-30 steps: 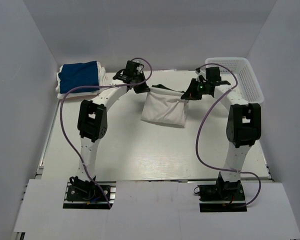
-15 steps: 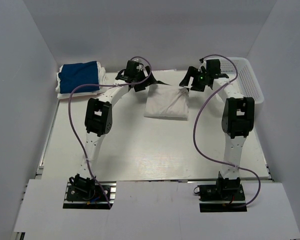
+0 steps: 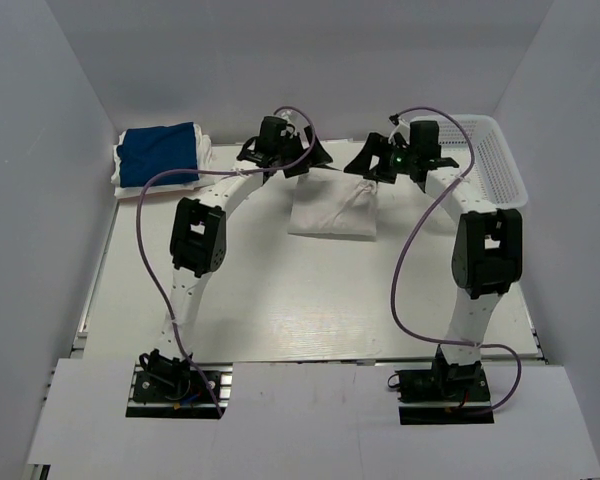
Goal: Fold and stack the t-shirts
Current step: Fold the long partially folded tshirt into a neat square
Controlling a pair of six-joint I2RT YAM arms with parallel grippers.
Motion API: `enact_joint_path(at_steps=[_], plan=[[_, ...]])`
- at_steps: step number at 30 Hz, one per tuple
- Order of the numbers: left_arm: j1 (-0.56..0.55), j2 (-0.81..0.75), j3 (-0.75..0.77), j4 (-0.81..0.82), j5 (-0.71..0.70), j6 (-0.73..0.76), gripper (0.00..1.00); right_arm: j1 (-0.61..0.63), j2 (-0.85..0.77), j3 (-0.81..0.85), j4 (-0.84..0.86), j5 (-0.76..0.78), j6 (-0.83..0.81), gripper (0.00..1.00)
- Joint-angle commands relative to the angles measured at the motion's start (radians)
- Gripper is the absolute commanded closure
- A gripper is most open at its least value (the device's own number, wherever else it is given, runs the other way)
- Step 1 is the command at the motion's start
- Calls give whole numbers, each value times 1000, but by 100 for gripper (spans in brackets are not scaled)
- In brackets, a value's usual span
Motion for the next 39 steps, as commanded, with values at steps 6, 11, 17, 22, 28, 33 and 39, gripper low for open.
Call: enact_joint_path(at_steps=[6,11,17,22,28,33,39], plan=[[13,154,107,75,74,-68,0,1,274,147,147,59,93,10],[23,211,116,95,5,-59,0,-2,454,329,147,205,107,10],[23,233,116,95,-41,-50,0,5,558,472,113,244,91,10],[32,172,132,95,-61,-10,0,13,439,445,109,211,27,10],[23,-3,46,84,-116,27,0,37,230,260,113,227,-67,10],[-6,-112,-60,59,-90,38,0,53,65,21,185,245,-71,10],[-45,-88,-149,59,8,-1,0,56,31,-130,242,208,2,10]])
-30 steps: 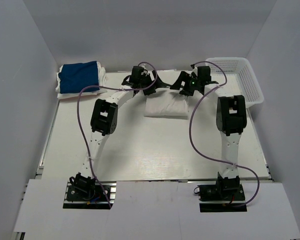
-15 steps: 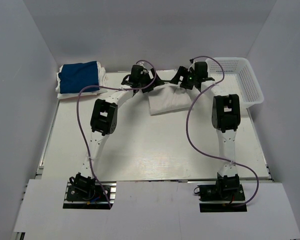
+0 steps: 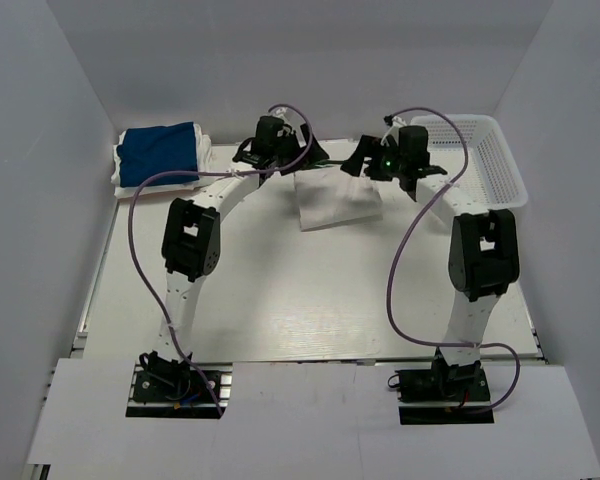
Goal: Fold and stack the t-shirts
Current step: Fold the long partially folded tshirt into a neat square
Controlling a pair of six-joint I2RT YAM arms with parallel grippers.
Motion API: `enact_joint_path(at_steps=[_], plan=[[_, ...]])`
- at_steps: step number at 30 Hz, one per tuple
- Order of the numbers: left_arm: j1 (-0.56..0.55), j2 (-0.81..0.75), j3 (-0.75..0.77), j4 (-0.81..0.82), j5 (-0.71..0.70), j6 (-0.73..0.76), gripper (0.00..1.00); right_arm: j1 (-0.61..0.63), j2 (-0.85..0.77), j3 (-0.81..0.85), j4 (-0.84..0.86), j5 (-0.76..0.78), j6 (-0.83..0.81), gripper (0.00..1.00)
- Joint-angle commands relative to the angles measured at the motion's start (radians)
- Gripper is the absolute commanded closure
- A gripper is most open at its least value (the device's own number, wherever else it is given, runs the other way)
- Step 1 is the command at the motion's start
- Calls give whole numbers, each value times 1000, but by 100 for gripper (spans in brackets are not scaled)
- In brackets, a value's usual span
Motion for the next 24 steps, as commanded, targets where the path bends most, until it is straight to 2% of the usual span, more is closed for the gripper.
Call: enact_joint_path(at_steps=[1,6,9,11,12,17,18,20,22,23,24], plan=[[-48,-4,-74,-34,74,-33,0,0,39,-73,34,-11,26,10],[-74,40,-174,-34,142,-65,0,-3,77,-159,76,19,39,10],[-94,55,-275,-57,154,-64,0,-3,97,-210,33,1,16,10],[-94,17,-331,-80,154,-55,0,9,55,-301,-7,10,-20,10],[-104,-7,-407,-89,154,-46,0,20,38,-363,-12,15,-47,10],[-132,-225,-657,-124,72,22,0,50,-201,-622,-117,27,-44,10],[-141,-292,-723,-171,62,22,0,58,-291,-653,-142,-13,-43,10],[-150,-348,-779,-230,62,47,0,79,-349,-690,-266,-34,-66,10],[-160,-432,-832,-346,77,74,0,92,-471,-685,-366,-8,-160,10],[-173,-466,-851,-385,64,74,0,98,-500,-666,-500,1,-190,10],[-187,-500,-851,-414,55,74,0,106,-595,-638,-527,2,-192,10]])
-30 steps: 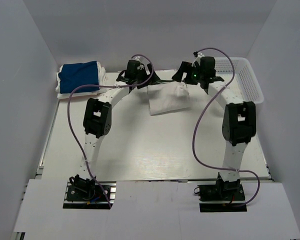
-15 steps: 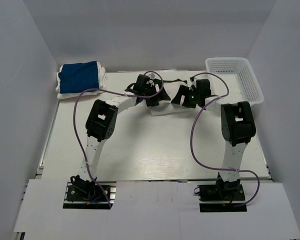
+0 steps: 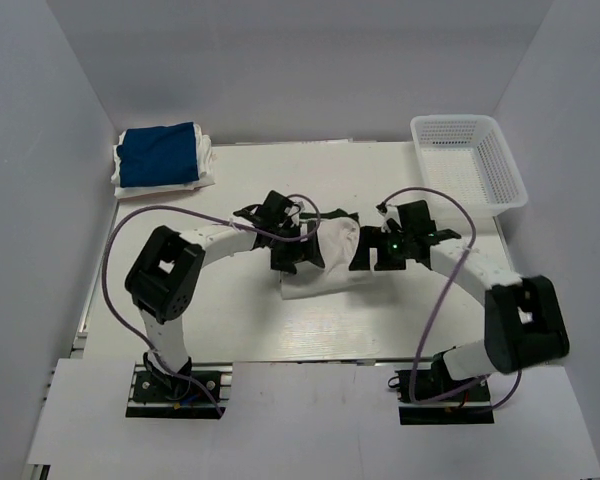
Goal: Fold and stack the t-shirts
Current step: Fold the long partially folded tshirt into a neat square
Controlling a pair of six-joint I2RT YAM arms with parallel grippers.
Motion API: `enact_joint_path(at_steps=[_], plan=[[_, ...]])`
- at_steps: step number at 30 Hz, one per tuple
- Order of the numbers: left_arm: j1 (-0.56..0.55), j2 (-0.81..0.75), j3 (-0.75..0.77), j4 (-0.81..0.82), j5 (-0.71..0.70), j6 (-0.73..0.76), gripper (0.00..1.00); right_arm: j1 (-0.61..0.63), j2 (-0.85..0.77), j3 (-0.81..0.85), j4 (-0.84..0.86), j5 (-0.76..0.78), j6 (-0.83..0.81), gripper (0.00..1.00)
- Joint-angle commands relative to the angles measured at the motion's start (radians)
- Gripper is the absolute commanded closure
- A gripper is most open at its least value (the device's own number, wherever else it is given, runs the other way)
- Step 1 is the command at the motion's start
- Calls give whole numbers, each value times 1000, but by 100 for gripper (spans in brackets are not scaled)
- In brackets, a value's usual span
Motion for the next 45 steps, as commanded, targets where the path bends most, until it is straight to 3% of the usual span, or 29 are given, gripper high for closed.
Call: enact_joint_path(at_steps=[1,5,10,17,22,25,27,30,31,33,36,37,45], plan=[[-9,-110,-56,-334,-80,52,0,7,-172,61,-273,7,-100,10],[-19,-238,79,-430,-282,43,0,6,-275,94,-202,20,-77,10],[10,-261,137,-473,-517,2,0,10,-146,207,-142,86,-92,10],[73,-210,105,-473,-586,-52,0,68,67,350,-17,85,-182,10],[127,-198,24,-346,-508,-35,19,128,254,460,-25,114,-216,10],[138,-148,24,-272,-433,-15,32,150,304,486,-11,154,-213,16],[138,-120,24,-248,-392,-15,35,159,328,505,-19,163,-206,18],[147,-83,24,-223,-361,-4,46,174,377,516,-43,180,-198,22],[147,-83,24,-223,-350,-4,54,176,386,523,-53,189,-193,24],[156,-83,24,-208,-341,-4,63,181,400,536,-65,217,-190,30],[156,-95,24,-198,-329,-4,90,182,387,531,-53,238,-164,73],[156,-121,24,-198,-329,-4,100,182,379,528,-44,238,-150,99],[147,-331,-28,-241,-350,16,100,176,149,428,-53,227,-129,100]])
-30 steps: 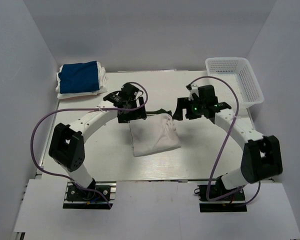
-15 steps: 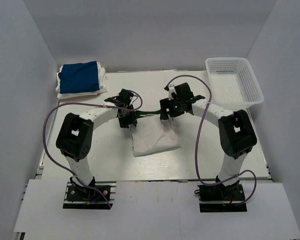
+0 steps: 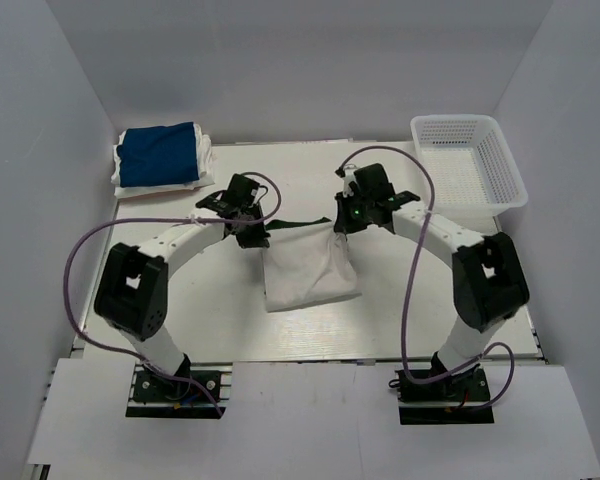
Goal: Fold and stack the t-shirts
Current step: Fold the long partially folded tshirt into a neat square
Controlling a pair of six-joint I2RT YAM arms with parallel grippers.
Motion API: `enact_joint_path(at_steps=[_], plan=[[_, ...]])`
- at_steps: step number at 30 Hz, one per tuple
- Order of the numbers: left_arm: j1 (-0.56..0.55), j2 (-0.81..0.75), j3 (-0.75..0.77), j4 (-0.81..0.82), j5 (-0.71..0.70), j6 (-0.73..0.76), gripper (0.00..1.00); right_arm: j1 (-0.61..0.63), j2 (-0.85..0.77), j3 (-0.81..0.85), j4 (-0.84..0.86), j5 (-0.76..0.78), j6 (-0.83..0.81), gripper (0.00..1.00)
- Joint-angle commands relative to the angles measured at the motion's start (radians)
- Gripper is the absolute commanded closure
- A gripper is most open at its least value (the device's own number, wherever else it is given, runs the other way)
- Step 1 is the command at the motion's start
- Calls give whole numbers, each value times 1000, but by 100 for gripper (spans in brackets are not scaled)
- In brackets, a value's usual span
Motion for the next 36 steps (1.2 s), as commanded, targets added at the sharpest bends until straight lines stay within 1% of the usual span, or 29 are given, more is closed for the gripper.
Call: enact_joint_path(at_steps=[1,2,4,6,8,11,12,14,16,17,18,19,20,21,22,23,24,26,27,30,31,32,33,34,35,36], plan=[[-16,-186,-26,-4,5,15,100,0,-166,-47,19,1,17,100],[-16,-216,-44,17,5,15,100,-1,-207,-56,21,1,30,100],[-16,-277,-54,49,37,15,100,-1,-223,-61,21,-5,31,100],[-6,-288,-63,71,51,15,100,-6,-240,-55,29,-5,36,100],[-6,-297,-38,71,39,24,100,-6,-221,-27,30,-3,42,100],[4,-268,-3,80,-16,34,100,-9,-172,22,38,16,50,100],[4,-244,9,80,-67,34,100,-19,-162,33,41,20,48,100],[4,-213,29,91,-119,34,100,-23,-103,80,71,24,45,100],[34,-147,78,121,-163,34,100,-36,-45,125,117,-3,36,100],[45,-118,96,121,-190,34,100,-36,1,181,128,-47,34,100],[57,-87,113,121,-232,23,100,-41,29,200,162,-63,10,100],[72,-20,142,137,-233,23,100,-41,85,220,194,-72,5,100],[106,15,156,149,-221,23,100,-44,148,288,211,-83,4,100],[122,54,170,160,-205,23,100,-44,185,321,211,-86,-3,100],[137,92,210,160,-196,11,100,-47,260,356,201,-74,10,100],[161,165,234,142,-182,2,100,-50,335,448,111,-77,20,100],[162,193,254,129,-182,1,100,-56,366,517,93,-91,22,100],[175,233,278,129,-182,1,100,-56,441,541,104,-83,48,100],[188,259,278,140,-155,12,100,-61,455,550,107,-82,53,100],[214,290,267,195,-145,12,100,-67,542,611,119,-95,62,100],[226,321,276,206,-129,12,100,-64,572,619,140,-85,59,97],[226,336,288,219,-112,12,100,-65,602,626,154,-76,56,60],[237,350,316,220,-99,21,100,-64,633,709,135,-59,57,46],[237,361,333,220,-89,21,99,-64,647,743,112,-60,51,39],[237,370,348,232,-76,21,91,-62,656,775,95,-56,47,24],[237,370,357,242,-64,30,77,-61,656,801,76,-46,28,15]])
